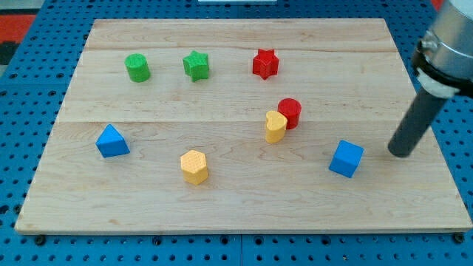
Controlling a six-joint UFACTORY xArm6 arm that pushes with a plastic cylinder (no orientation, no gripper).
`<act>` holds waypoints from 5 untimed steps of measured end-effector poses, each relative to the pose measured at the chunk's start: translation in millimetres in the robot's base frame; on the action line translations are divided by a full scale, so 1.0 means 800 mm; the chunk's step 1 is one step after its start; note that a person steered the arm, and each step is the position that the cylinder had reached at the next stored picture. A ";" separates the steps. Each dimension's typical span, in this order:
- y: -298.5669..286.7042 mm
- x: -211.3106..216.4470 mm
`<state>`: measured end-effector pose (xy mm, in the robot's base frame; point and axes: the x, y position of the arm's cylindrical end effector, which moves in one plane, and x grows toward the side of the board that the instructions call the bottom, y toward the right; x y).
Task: Nudge the yellow hexagon up a bit
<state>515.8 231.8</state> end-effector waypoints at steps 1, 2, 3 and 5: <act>-0.076 0.020; -0.154 -0.003; -0.160 0.004; -0.209 0.045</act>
<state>551.7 65.0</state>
